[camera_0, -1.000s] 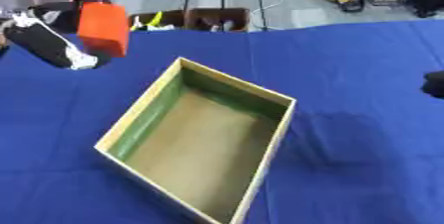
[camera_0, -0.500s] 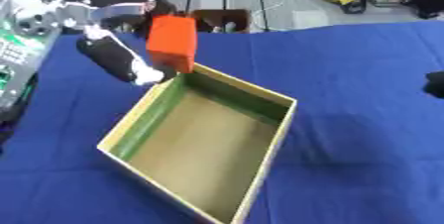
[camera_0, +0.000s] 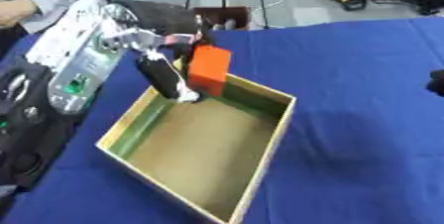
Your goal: Pick up objects on the table and place them in the box.
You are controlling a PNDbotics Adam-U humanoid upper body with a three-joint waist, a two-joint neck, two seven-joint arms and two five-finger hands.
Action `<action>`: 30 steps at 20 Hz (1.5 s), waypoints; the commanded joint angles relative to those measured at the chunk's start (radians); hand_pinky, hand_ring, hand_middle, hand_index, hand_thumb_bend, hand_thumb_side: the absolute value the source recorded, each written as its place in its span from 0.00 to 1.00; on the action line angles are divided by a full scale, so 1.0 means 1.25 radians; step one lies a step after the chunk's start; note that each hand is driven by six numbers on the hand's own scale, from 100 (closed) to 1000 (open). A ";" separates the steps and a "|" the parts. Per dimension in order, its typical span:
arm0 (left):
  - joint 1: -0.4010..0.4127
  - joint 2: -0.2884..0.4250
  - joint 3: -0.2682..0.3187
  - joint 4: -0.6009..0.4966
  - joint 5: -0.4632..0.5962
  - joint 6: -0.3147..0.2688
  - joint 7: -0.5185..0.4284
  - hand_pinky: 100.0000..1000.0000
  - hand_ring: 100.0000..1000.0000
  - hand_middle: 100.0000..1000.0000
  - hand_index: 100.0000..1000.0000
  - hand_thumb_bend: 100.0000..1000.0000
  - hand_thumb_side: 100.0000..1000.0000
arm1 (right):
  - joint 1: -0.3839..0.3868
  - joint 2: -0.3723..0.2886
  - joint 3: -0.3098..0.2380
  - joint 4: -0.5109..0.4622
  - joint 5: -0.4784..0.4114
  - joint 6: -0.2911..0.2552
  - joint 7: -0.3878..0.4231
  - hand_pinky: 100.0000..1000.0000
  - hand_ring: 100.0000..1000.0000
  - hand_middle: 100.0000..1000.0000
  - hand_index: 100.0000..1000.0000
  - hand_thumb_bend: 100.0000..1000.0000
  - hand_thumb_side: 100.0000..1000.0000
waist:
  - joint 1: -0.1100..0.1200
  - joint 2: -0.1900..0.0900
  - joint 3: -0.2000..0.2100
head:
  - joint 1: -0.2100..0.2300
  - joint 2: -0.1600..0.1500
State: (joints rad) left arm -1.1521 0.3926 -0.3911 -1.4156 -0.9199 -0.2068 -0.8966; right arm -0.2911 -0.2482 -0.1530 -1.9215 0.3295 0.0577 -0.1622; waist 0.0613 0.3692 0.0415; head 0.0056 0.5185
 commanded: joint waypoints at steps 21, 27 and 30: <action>-0.004 -0.074 -0.077 0.172 -0.200 -0.118 -0.008 0.38 0.54 0.51 0.66 0.00 0.46 | -0.012 -0.005 0.003 -0.010 -0.005 -0.002 0.007 0.69 0.60 0.49 0.62 0.46 1.00 | 0.000 -0.009 -0.010 | 0.011 0.001; 0.008 -0.088 -0.078 0.210 -0.227 -0.145 -0.008 0.54 0.69 0.72 0.88 0.01 0.66 | -0.012 -0.004 0.002 -0.010 -0.005 -0.001 0.007 0.69 0.60 0.49 0.62 0.46 1.00 | 0.001 -0.008 -0.009 | 0.011 -0.002; 0.010 -0.098 -0.064 0.222 -0.241 -0.156 -0.008 0.58 0.73 0.77 0.93 0.14 0.72 | -0.012 -0.004 0.003 -0.011 -0.005 -0.001 0.008 0.69 0.60 0.49 0.62 0.46 1.00 | 0.000 -0.007 -0.008 | 0.011 -0.001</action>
State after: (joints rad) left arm -1.1357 0.2730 -0.4732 -1.1530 -1.2044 -0.2973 -0.8099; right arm -0.2964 -0.2468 -0.1475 -1.9215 0.3277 0.0574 -0.1545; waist 0.0656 0.3763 0.0322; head 0.0166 0.5183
